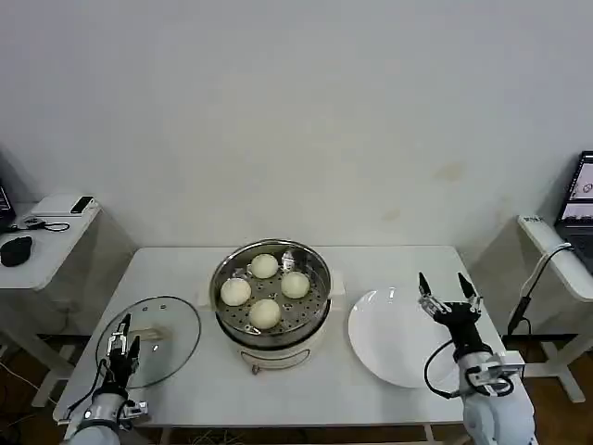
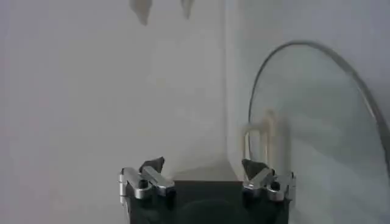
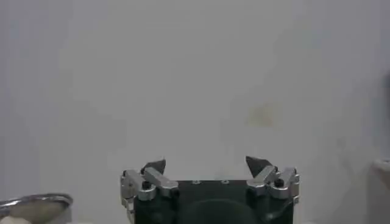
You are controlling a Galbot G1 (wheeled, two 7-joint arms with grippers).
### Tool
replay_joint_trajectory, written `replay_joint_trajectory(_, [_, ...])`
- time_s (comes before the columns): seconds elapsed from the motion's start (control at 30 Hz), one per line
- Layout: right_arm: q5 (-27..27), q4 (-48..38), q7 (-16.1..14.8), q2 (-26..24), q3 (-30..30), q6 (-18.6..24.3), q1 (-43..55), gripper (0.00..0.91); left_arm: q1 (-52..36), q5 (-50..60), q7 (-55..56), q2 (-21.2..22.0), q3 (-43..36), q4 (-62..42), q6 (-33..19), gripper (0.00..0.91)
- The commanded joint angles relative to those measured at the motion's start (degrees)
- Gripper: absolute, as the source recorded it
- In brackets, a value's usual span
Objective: Take steamed baozi put them in steamer then cover it.
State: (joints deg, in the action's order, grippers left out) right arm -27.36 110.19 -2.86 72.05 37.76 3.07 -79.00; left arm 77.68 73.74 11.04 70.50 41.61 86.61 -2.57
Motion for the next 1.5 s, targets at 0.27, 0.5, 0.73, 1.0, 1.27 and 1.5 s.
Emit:
replay_joint_trajectory(0.27, [0.6,-0.8,0.1,0.9,1.7,0.1,-0.3,0.907,-7.1,0.6,-2.6,-1.6,-1.2,-6.8,-0.7,0.907])
replay_joint_trajectory(0.5, [0.7,-0.9,0.1,1.2,2.4,0.1,-0.5,0.907,-8.6,-0.2,-2.5,-1.8,-1.7,-8.6,-0.9,0.907])
replay_joint_trajectory(0.73, [1.5,-0.9,0.0,1.7,2.7,0.5,-1.3,0.907,-10.3,-2.1,-3.5,-1.4,-2.6,-9.0,-0.8,0.907])
replay_joint_trajectory(1.0, [1.8,-0.7,0.0,2.3,3.1,0.7,-1.8,0.907,-11.8,-3.5,-2.4,-0.7,-3.6,-11.8,-0.6,0.907])
replay_joint_trajectory(1.27, [2.1,-0.4,-0.2,2.5,3.4,0.9,-2.4,0.907,-12.6,-5.0,-1.3,0.0,-3.4,-12.8,0.3,0.907])
replay_joint_trajectory(1.5, [2.1,-0.3,-0.2,2.5,3.5,0.9,-2.6,0.907,-12.2,-6.1,-0.7,0.2,-3.4,-11.7,0.3,0.816])
